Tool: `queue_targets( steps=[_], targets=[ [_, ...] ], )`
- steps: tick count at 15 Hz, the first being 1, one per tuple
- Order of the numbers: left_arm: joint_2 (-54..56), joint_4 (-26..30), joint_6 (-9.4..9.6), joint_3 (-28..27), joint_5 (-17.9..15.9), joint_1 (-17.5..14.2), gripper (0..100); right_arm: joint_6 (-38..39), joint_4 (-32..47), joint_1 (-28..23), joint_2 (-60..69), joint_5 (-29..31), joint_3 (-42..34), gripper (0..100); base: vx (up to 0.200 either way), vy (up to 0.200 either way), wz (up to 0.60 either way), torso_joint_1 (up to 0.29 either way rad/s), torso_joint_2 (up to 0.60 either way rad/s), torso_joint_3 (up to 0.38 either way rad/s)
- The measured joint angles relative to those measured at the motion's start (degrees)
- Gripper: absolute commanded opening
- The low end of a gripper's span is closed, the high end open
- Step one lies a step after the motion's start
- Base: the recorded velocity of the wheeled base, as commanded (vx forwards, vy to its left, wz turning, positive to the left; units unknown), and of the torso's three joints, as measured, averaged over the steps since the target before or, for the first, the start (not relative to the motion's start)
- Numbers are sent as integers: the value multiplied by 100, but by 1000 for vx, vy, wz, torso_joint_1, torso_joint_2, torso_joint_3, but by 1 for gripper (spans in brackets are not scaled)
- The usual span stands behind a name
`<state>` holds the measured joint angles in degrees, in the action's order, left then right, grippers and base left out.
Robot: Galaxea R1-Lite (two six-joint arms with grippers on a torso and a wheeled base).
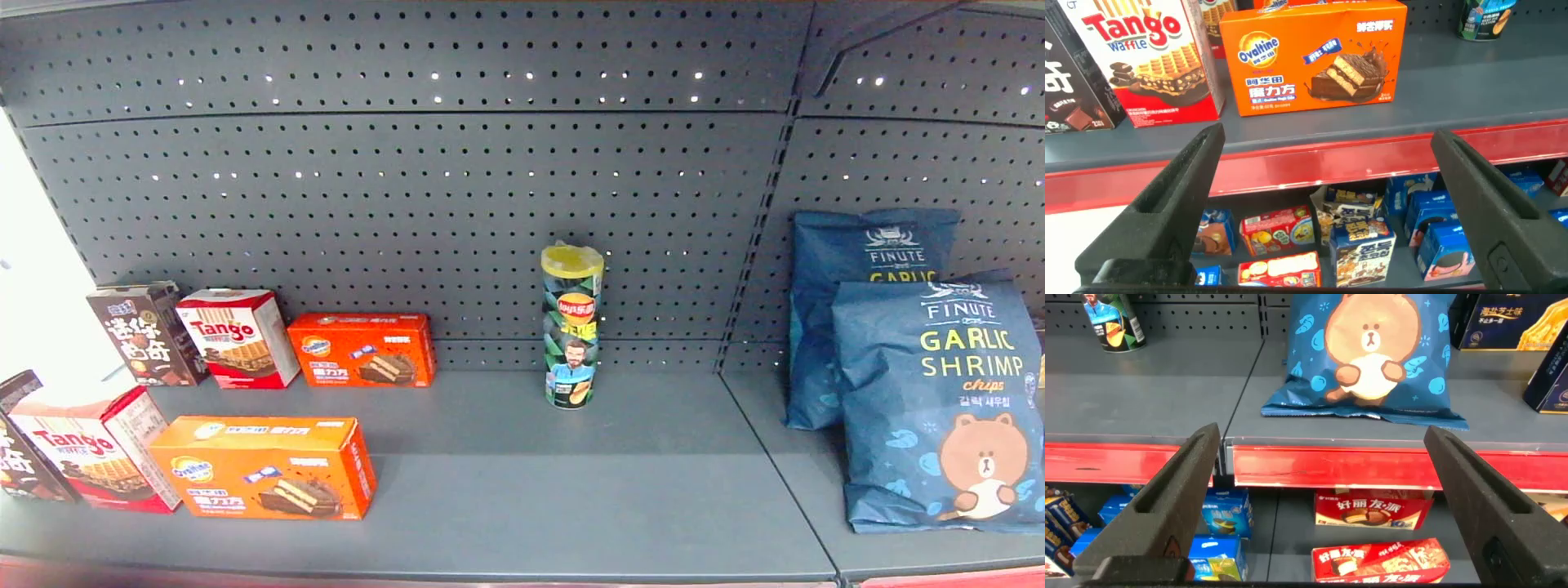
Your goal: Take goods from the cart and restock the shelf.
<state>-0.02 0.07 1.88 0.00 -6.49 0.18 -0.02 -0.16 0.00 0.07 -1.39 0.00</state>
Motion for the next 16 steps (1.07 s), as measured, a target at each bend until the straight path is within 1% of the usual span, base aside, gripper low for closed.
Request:
queue_targets(
  steps=[9, 16],
  targets=[
    [0, 2, -27, -5, 9, 0, 100, -5, 0, 0, 0, 0, 0, 100, 0, 0, 0, 0, 0, 0],
    [0, 2, -29, -11, 13, -2, 100, -16, 0, 0, 0, 17, 0, 100, 0, 0, 600, 3, 4, -1]
  ],
)
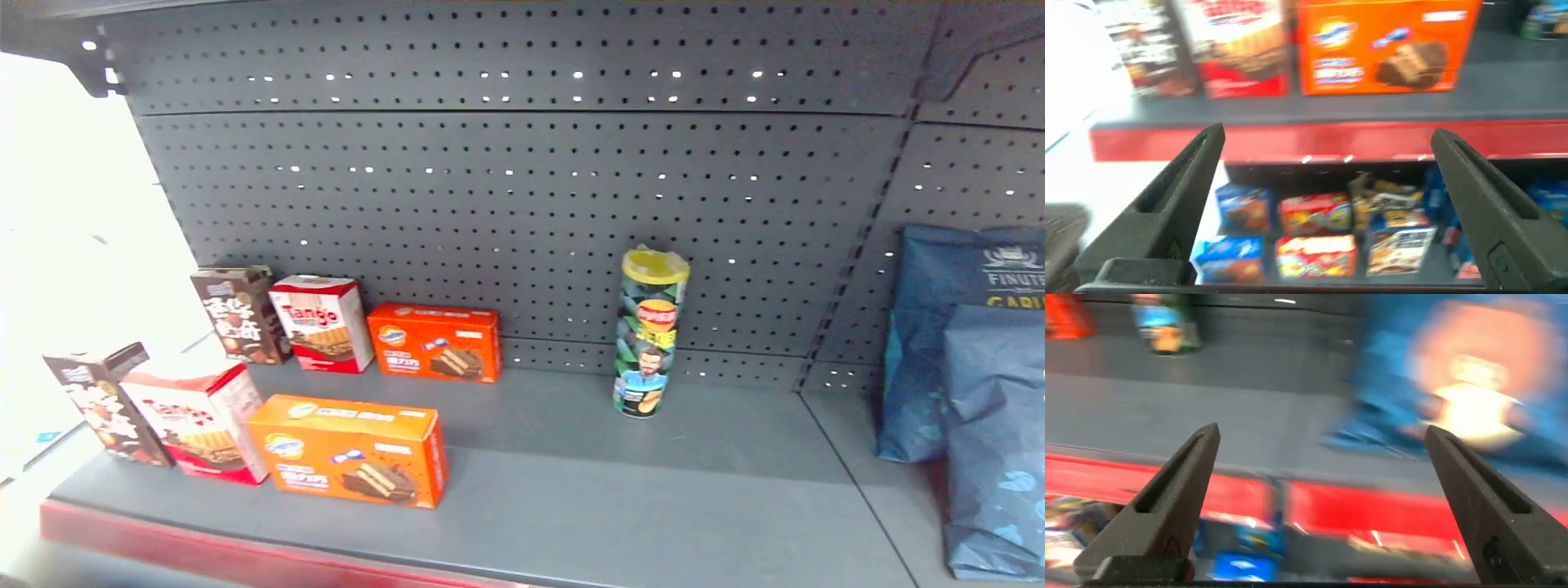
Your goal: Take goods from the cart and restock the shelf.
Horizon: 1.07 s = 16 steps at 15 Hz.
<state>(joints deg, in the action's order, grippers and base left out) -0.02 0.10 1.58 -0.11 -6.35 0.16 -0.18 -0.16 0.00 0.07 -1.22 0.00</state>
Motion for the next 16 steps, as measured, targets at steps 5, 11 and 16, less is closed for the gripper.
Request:
queue_targets(
  steps=[5, 11, 16],
  targets=[
    [0, -2, 0, 1, -2, 0, 100, 11, 0, 0, 0, 10, 0, 100, 0, 0, 600, 2, 4, 2],
    [0, 0, -2, 1, -5, 0, 100, 13, 2, 0, 0, 10, 0, 100, 0, 0, 600, 4, 0, 2],
    [0, -7, -4, 11, 12, -2, 100, 11, 0, -5, 0, 10, 0, 100, 0, 0, 120, 2, 1, 0]
  ],
)
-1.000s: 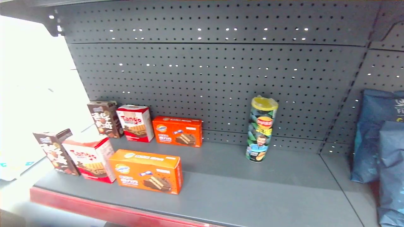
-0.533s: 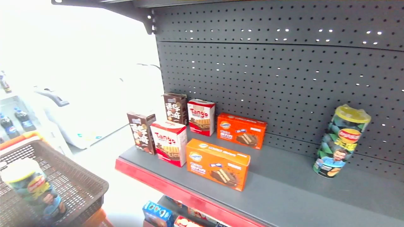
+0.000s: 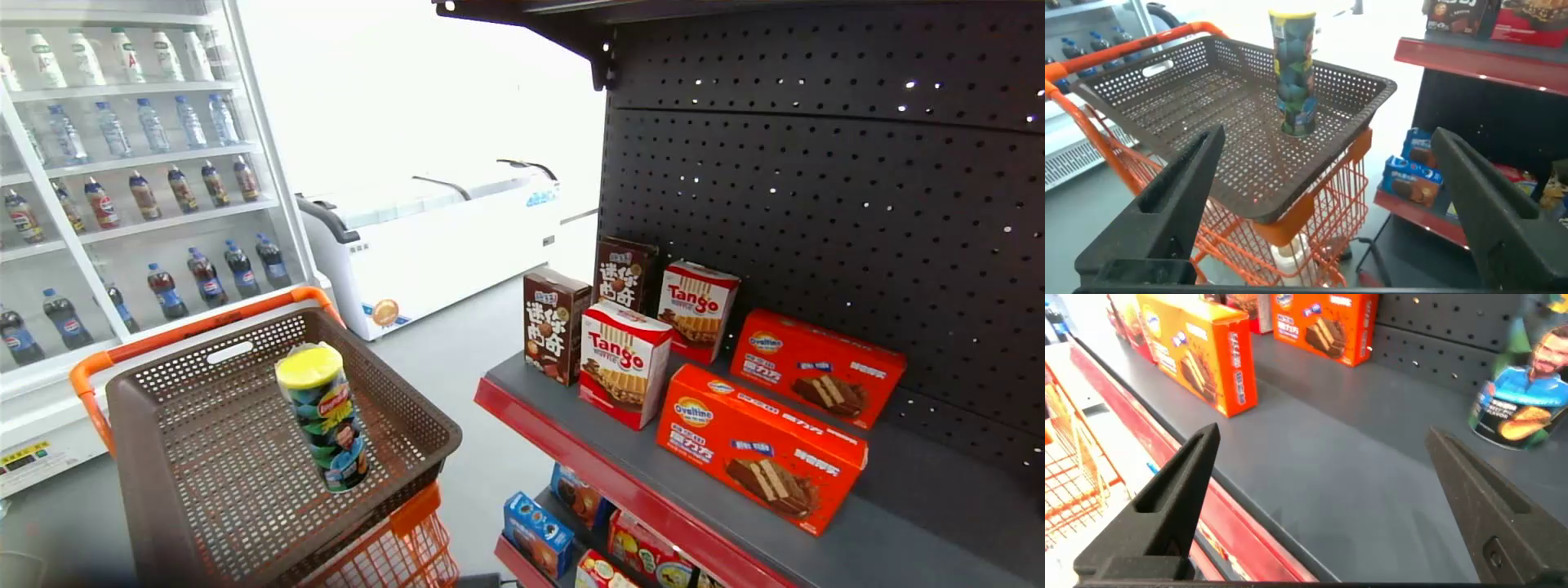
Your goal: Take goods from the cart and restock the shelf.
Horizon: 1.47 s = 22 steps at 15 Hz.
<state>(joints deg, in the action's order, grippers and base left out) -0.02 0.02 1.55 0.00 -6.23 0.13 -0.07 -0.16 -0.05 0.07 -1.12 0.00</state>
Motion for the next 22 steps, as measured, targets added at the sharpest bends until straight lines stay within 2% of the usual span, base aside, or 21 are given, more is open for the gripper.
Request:
queue_targets(
  steps=[5, 9, 13, 15, 18, 20, 22],
  targets=[
    [0, -29, 48, -2, 2, 0, 100, 2, 0, 2, 0, 1, 0, 100, 0, 0, 0, 0, 0, 0],
    [-269, 185, 63, -853, -52, 38, 100, 0, 0, 5, 0, 1, 0, 100, 0, 0, 0, 0, 0, 0],
    [-1714, 260, 59, -1576, -55, 146, 100, 5, 0, 5, 0, 1, 0, 100, 0, 0, 0, 0, 0, 0],
    [-2638, -10, 50, -1764, 10, 165, 100, 2, 0, 5, 0, 1, 0, 100, 0, 0, 0, 0, 0, 0],
    [-3945, -612, 101, -1910, 188, -112, 100, 2, 0, 5, 0, 0, 0, 100, 0, 0, 0, 0, 0, 0],
    [-4735, -785, 217, -2059, 222, -322, 100, 2, 0, 5, 0, 0, 0, 100, 0, 0, 0, 0, 0, 0],
    [-5383, -1020, 338, -2196, 224, -377, 100, 2, 2, 5, 0, 1, 0, 100, 0, 0, 0, 0, 0, 0]
  ],
)
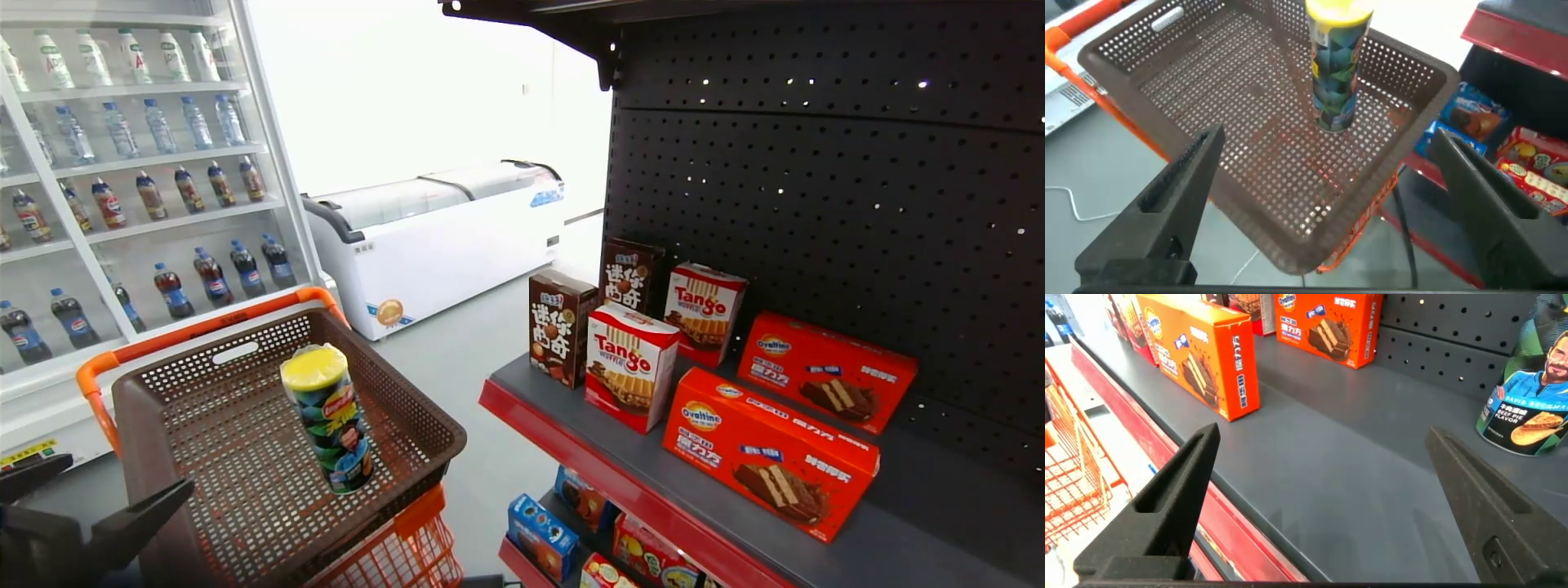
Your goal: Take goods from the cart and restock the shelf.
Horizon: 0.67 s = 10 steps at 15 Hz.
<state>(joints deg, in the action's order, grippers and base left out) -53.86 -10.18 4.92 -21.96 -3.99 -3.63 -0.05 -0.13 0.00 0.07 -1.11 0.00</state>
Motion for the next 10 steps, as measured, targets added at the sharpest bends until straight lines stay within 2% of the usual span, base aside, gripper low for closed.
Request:
queue_targets(
  steps=[3, 10],
  targets=[
    [-892, -662, 77, -67, -11, 79, 100, 0, -2, 0, 0, -1, 0, 100, 0, 0, 0, 0, 0, 0],
    [-3051, -2594, 65, -152, -9, 146, 100, 2, 0, -2, 0, -1, 0, 100, 0, 0, 0, 0, 0, 0]
  ],
)
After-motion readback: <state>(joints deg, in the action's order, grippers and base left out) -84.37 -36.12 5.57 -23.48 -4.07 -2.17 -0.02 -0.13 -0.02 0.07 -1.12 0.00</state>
